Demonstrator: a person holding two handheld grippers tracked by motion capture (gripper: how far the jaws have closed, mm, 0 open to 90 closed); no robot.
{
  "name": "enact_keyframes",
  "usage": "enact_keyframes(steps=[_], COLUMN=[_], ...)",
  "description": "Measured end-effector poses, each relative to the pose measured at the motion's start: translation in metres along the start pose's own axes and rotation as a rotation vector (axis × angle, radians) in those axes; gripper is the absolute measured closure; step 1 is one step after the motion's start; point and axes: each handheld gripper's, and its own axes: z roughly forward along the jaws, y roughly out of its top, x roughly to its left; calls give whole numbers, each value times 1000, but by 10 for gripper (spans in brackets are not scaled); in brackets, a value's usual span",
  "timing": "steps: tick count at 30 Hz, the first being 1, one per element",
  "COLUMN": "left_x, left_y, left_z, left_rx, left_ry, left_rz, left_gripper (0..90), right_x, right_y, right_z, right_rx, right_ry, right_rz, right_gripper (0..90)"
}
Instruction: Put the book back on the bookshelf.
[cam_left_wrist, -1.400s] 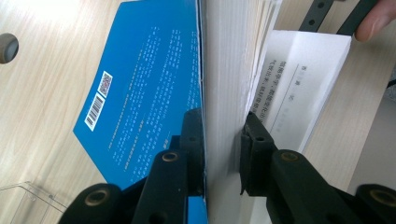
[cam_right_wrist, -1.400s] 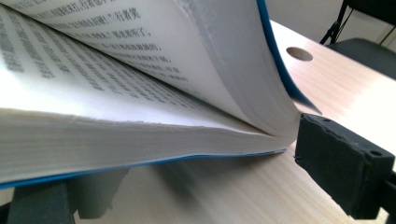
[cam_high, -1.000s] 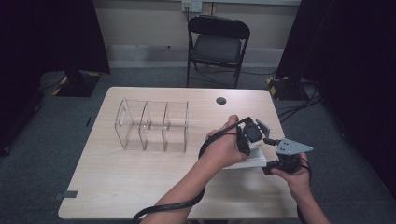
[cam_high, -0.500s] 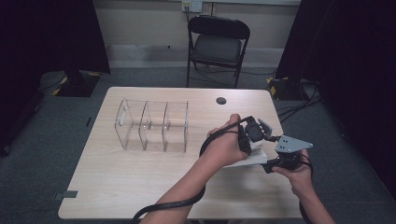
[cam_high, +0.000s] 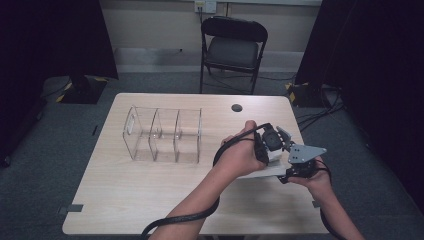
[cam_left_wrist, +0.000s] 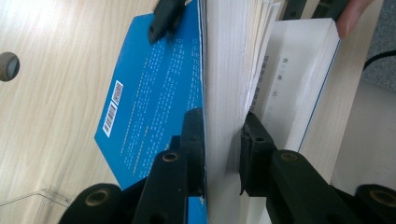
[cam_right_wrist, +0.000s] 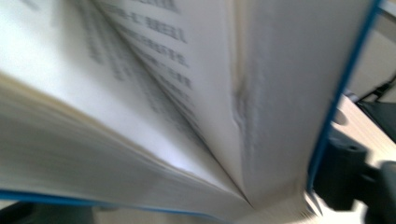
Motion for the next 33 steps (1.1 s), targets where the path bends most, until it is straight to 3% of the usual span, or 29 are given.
enact_keyframes(steps=[3, 8, 10, 12, 13, 18, 22, 23, 24, 27, 33], left_x=[0, 1, 3, 5, 7, 10, 14, 17, 18, 20, 22], left_y=[0, -1, -4, -6, -6, -6, -7, -8, -9, -10, -15], left_z=[0, 1, 1, 1, -1, -8, -17, -25, -29, -34, -40], left_rx=[-6, -49, -90, -105, -107, -133, -157, -213, -222, -218, -223], left_ry=[0, 7, 14, 31, 39, 41, 32, 14, 21, 4, -7], left_rz=[24, 41, 53, 43, 58, 63, 50, 15, 22, -3, -14], left_gripper=[742, 703, 641, 579, 529, 430, 319, 312, 315, 290, 248], right_x=[-1, -3, -4, -4, -4, -6, -7, -8, -7, -6, -9], right_y=[-2, -6, -5, -5, -5, -5, -5, -5, -5, -3, -1], right_z=[0, -1, -1, -2, -2, -3, -5, -5, -6, -6, -9], right_rx=[-10, -17, -9, -7, -6, -13, -10, -6, -5, 10, 15], right_ry=[56, 89, 94, 101, 102, 114, 128, 135, 136, 144, 160], right_rz=[20, 84, 94, 108, 112, 135, 146, 156, 157, 162, 194], right_gripper=[370, 426, 428, 430, 430, 441, 447, 448, 448, 448, 452])
